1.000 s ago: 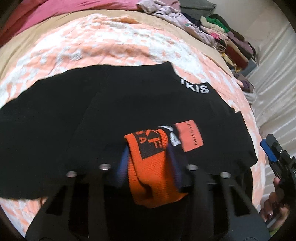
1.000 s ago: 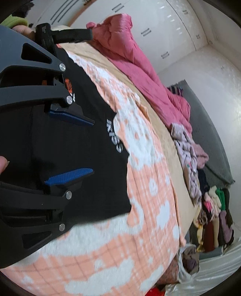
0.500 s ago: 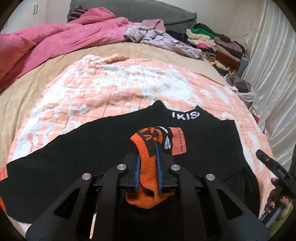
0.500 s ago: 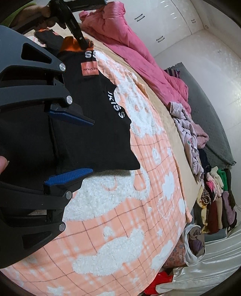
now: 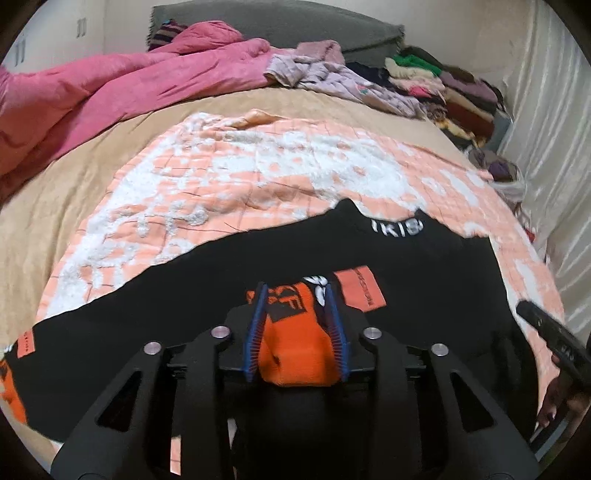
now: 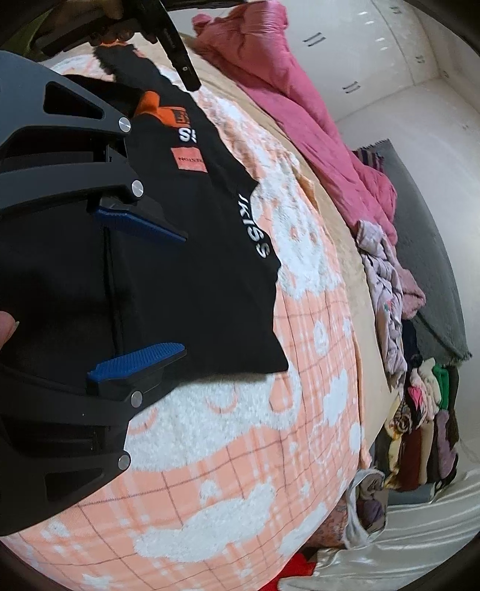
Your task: Fold small clothes
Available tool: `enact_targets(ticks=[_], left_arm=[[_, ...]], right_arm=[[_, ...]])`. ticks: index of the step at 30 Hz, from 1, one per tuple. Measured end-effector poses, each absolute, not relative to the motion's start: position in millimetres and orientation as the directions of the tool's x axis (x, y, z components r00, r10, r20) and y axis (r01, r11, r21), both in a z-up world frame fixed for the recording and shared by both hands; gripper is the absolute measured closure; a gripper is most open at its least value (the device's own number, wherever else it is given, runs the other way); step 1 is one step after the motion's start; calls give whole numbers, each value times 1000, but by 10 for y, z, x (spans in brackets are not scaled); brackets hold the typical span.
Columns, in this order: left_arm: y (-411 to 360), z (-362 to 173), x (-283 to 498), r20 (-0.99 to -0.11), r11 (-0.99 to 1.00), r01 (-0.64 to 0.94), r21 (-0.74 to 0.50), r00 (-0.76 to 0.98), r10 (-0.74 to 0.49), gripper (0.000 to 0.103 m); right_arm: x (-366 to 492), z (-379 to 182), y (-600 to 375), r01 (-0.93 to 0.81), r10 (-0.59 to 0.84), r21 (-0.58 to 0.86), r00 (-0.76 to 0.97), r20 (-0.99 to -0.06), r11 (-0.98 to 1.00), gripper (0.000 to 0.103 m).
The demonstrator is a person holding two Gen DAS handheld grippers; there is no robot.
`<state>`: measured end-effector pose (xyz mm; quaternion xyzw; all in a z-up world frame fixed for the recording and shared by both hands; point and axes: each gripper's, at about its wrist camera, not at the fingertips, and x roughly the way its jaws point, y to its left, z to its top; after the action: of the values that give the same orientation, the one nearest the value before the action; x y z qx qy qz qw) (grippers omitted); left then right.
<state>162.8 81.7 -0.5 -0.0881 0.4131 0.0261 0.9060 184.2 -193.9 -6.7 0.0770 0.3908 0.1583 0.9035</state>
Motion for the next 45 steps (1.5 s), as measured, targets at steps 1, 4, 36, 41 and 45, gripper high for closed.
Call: enact_targets(ticks=[1, 4, 36, 41, 45], left_arm=[[755, -35, 1633, -759, 987, -102, -127, 650, -31, 78], [634, -158, 1665, -785, 991, -73, -111, 619, -43, 75], [706, -380, 1440, -813, 980, -72, -188, 571, -113, 49], [689, -277, 1368, -804, 980, -78, -185, 585, -105, 46], [713, -186, 1292, -793, 979, -92, -184, 603, -92, 30]], right_arm=[[1854, -73, -1874, -240, 346, 249, 639, -687, 938, 49], [1863, -78, -1728, -278, 346, 213, 628, -698, 936, 48], [1843, -432, -1887, -217, 226, 120, 574, -787, 969, 46], [1739, -354, -1873, -215, 233, 129, 582, -779, 968, 23], [1679, -260, -1877, -220, 254, 150, 593, -764, 964, 23]])
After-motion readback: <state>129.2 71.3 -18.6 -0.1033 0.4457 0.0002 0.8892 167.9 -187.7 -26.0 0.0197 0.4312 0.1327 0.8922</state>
